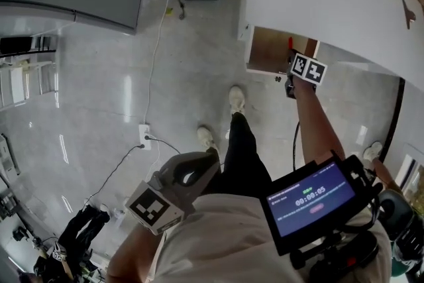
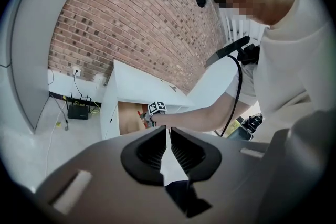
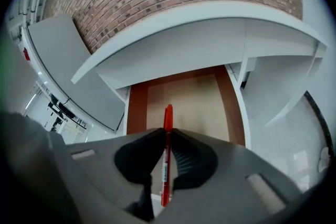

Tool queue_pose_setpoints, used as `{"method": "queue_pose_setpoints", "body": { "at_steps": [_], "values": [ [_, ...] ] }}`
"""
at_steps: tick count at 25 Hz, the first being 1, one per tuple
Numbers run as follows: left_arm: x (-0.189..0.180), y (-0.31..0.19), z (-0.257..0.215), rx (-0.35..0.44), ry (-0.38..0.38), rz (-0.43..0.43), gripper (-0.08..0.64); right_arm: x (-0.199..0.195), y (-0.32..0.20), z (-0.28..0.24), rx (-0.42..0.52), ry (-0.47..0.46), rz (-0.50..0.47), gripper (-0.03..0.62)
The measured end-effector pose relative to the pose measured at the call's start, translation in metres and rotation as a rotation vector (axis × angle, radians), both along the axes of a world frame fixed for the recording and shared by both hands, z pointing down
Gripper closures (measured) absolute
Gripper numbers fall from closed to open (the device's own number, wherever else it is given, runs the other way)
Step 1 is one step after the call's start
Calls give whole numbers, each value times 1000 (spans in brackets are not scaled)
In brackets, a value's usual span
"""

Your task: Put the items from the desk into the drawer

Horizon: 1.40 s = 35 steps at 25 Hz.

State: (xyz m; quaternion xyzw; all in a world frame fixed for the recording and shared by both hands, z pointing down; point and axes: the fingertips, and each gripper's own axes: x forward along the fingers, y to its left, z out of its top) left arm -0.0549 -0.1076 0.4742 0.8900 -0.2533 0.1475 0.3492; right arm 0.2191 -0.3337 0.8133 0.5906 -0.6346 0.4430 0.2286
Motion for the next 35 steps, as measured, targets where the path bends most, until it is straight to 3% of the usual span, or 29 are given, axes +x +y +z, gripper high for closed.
{"method": "queue_pose_setpoints", "body": {
  "at_steps": [11, 22, 30, 35],
  "values": [
    [16, -32, 34, -54, 17, -56, 526, 2, -59, 74, -53, 18, -41, 546],
    [4, -42, 64, -111, -1, -95, 525, 0, -63, 135, -164, 21, -26, 545],
    [-2, -44, 60, -96, 11, -77, 525, -7, -54, 121, -165, 38, -70, 534],
    [-3, -33, 41, -50, 38, -44, 525, -15, -36, 79, -121, 30, -84, 535]
  ]
}}
